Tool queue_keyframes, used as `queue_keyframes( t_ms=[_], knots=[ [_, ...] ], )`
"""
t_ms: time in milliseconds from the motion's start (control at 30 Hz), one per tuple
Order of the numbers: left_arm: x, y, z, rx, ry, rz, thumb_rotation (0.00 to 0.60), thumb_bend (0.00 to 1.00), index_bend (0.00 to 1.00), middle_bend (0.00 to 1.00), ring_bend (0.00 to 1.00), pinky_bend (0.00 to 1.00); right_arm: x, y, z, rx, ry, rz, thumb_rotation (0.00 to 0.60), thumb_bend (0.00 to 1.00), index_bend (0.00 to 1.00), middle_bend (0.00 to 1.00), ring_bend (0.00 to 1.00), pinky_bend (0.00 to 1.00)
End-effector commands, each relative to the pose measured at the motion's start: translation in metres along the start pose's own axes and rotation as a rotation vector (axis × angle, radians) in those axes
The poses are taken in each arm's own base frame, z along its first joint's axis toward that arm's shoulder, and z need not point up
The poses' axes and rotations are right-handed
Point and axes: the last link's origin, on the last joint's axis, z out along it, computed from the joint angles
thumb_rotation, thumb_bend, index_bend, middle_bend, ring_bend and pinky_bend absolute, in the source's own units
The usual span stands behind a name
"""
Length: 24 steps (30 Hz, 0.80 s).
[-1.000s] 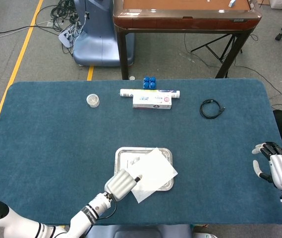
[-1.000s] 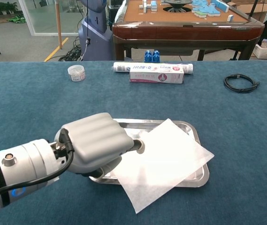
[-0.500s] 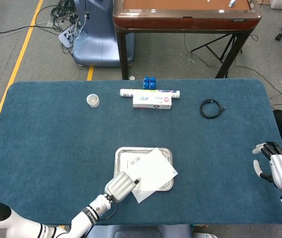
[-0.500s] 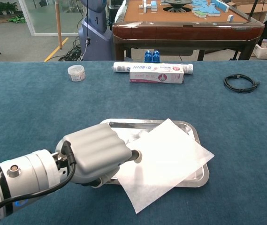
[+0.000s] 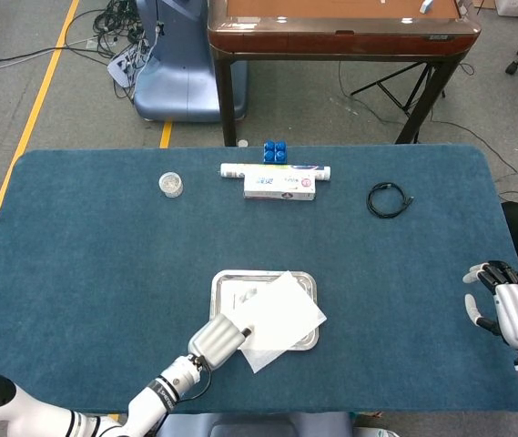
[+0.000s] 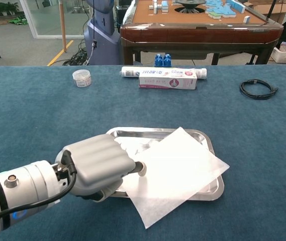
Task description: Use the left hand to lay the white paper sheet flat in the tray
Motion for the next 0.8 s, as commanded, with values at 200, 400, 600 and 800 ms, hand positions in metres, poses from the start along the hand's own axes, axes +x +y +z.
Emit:
queue_keyframes(
  t_ms=[200, 400, 600, 800],
  knots=[
    [-0.0030, -0.0038, -0.0004, 0.009, -0.025, -0.021, 0.600, 0.69, 0.24, 1.00, 1.00, 1.00, -0.0005, -0.0001, 0.0000, -0.001, -0.001, -0.006, 0.600, 0.45, 0.41, 0.33, 0.19, 0.29],
    [-0.0054, -0.0072, 0.0008, 0.018, -0.034, -0.010, 0.600, 0.69, 0.24, 1.00, 1.00, 1.00, -0.0004, -0.0003, 0.0000, 0.000, -0.002, -0.005, 0.600, 0.45, 0.41, 0.33, 0.19, 0.29],
    [-0.0040, -0.0068, 0.0017, 0.015, -0.026, -0.006, 0.600, 0.69, 0.24, 1.00, 1.00, 1.00, -0.0004, -0.0003, 0.0002, -0.003, -0.003, 0.000, 0.600, 0.45, 0.41, 0.33, 0.19, 0.29],
    [-0.0025, -0.0056, 0.0027, 0.012, -0.023, 0.004, 0.600, 0.69, 0.24, 1.00, 1.00, 1.00, 0.0007, 0.0001, -0.0002, -0.004, 0.001, 0.006, 0.600, 0.45, 0.41, 0.33, 0.19, 0.29]
  ],
)
